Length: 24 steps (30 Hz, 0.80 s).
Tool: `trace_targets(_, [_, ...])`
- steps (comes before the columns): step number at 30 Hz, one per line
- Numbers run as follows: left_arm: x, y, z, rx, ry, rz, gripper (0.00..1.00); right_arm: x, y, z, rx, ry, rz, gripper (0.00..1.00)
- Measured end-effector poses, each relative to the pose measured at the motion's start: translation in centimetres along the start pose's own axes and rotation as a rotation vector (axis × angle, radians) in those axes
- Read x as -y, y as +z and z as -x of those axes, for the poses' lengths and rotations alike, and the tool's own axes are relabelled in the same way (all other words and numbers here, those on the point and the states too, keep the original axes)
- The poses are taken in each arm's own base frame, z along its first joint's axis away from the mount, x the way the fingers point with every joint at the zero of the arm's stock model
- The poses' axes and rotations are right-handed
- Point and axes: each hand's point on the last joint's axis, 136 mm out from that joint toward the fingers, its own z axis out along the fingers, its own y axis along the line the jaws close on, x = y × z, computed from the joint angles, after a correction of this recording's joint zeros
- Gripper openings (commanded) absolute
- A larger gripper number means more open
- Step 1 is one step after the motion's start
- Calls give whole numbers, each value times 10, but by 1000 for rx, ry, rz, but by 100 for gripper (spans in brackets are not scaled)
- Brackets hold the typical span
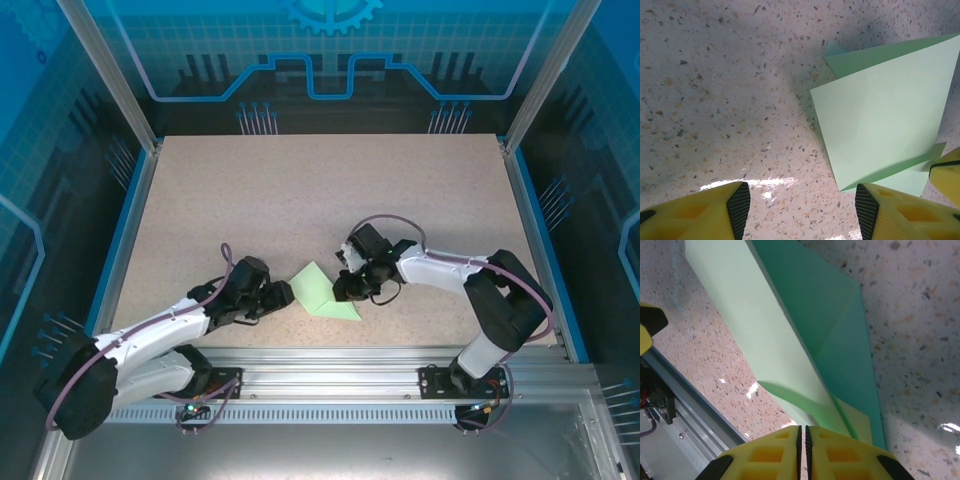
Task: Fold a paper plane with a square sheet of paper (pick it up from the middle)
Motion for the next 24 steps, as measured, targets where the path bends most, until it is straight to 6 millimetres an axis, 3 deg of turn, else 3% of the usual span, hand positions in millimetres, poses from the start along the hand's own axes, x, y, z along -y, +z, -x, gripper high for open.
trace_targets(10, [4,2,0,-15,2,-4,62,20,10,13,5,44,-13,13])
trace_targets(24, [40,23,-10,-79,83,-25,68,44,14,16,34,140,100,14])
